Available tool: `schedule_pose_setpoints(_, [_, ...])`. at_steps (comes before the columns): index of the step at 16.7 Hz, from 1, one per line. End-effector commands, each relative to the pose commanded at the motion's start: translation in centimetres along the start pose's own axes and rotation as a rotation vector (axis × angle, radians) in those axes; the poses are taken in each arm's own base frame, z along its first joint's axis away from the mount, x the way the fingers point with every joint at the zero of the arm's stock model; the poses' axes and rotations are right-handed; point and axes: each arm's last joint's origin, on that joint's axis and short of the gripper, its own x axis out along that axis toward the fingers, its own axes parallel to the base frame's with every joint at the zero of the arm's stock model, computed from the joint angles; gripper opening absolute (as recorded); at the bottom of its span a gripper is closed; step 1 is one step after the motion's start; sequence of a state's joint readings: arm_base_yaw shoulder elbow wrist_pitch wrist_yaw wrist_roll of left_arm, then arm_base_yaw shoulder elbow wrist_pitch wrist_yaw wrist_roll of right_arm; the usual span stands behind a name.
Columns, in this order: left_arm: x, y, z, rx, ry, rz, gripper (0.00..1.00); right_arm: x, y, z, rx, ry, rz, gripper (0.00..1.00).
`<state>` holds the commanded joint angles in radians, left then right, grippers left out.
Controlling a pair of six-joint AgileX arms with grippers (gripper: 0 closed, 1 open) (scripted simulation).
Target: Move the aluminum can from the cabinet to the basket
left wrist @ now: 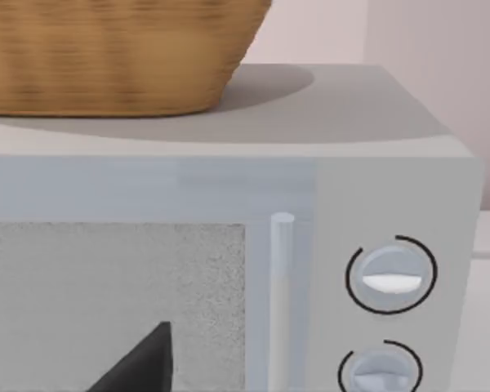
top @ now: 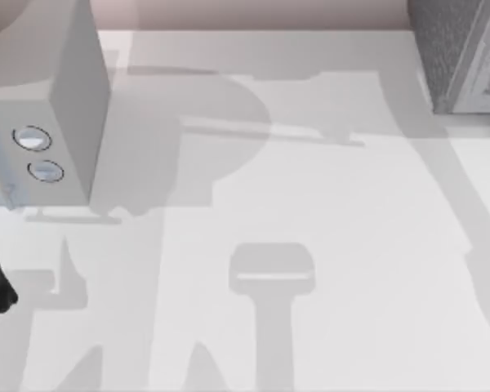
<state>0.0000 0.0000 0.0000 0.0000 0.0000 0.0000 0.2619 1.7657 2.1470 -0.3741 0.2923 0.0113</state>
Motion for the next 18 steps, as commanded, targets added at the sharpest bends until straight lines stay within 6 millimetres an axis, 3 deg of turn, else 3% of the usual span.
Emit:
schedule_pose_setpoints(10, [0.0, 0.0, 0.0, 0.0, 0.0, 0.0, 1.0, -0.7, 0.1, 0.3, -0.005, 0.004, -0.004, 0.0])
schedule_pose_setpoints(12, [0.0, 0.0, 0.0, 0.0, 0.0, 0.0, 1.0, -3.2, 0.2, 1.5, -0.007, 0.003, -0.027, 0.0])
schedule_pose_setpoints(16, [0.0, 0.0, 0.0, 0.0, 0.0, 0.0, 1.0, -12.4, 0.4, 5.2, 0.009, -0.017, -0.026, 0.0])
schedule_pose_setpoints(18, [0.0, 0.0, 0.0, 0.0, 0.0, 0.0, 1.0, -16.1, 0.2, 5.9, 0.008, -0.007, -0.006, 0.0])
